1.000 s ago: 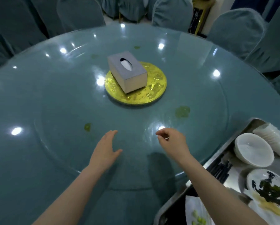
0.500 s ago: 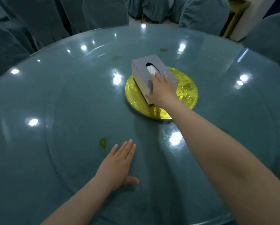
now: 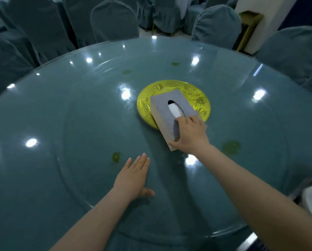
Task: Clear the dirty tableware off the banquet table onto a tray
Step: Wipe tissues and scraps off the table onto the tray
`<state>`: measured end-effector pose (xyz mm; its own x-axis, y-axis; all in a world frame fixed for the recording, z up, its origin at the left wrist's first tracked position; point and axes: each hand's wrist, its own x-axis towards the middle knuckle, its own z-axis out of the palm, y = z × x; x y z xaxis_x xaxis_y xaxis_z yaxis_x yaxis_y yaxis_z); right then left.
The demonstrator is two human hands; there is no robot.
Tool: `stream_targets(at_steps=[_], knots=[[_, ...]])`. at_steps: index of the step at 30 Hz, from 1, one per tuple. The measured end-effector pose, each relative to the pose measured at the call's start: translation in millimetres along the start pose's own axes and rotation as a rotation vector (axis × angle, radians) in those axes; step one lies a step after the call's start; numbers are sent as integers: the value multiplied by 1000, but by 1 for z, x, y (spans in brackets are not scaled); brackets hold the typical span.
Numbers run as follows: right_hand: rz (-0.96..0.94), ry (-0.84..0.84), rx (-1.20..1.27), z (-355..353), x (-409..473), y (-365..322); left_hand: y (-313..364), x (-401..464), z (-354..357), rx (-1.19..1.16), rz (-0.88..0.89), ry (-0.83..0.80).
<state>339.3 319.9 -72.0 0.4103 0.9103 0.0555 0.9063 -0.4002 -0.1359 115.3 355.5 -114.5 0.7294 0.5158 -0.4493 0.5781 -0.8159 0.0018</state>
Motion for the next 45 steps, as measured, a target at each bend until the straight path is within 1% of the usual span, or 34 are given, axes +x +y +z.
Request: stream_targets(at_steps=[3, 5, 6, 8, 10, 11, 13, 15, 17, 19, 21, 22, 25, 30, 33, 35, 38, 42, 45], knots=[[8, -22, 9, -2, -53, -5, 7, -6, -4, -72, -26, -1], [17, -37, 11, -5, -88, -11, 18, -16, -6, -186, -64, 10], [22, -44, 1, -7, -104, -15, 25, -22, -6, -287, -80, 25], [33, -75, -8, -11, -134, -23, 40, -38, -4, -580, -132, 88], [39, -114, 14, -13, -158, -30, 47, -53, -2, -862, -202, 182], [37, -131, 25, -14, -168, -33, 48, -60, -2, -952, -219, 240], [22, -160, 56, -17, -186, -40, 49, -70, -3, -1042, -196, 323], [6, -210, 95, -23, -198, -46, 51, -79, -6, -1081, -119, 335], [-43, -243, 130, -29, -206, -48, 54, -86, -9, -1059, -55, 264], [-83, -189, 241, -33, -209, -46, 55, -90, -11, -967, -27, 160], [-13, -93, 390, -35, -205, -37, 55, -92, -16, -873, -26, 114], [35, -64, 417, -36, -200, -32, 55, -92, -20, -840, -33, 106], [96, -61, 299, -34, -181, -27, 58, -92, -30, -747, -59, 74], [37, -151, 132, -33, -148, -38, 61, -92, -38, -672, -83, 7], [23, -230, 22, -31, -134, -44, 62, -90, -41, -613, -113, -4], [-6, -252, -28, -29, -129, -46, 64, -89, -42, -572, -126, -7], [-10, -213, -19, -31, -124, -48, 66, -87, -42, -524, -128, -2], [-23, -89, 42, -33, -125, -46, 67, -86, -44, -500, -122, 12], [-41, -24, 22, -30, -130, -43, 70, -85, -46, -475, -118, 6]])
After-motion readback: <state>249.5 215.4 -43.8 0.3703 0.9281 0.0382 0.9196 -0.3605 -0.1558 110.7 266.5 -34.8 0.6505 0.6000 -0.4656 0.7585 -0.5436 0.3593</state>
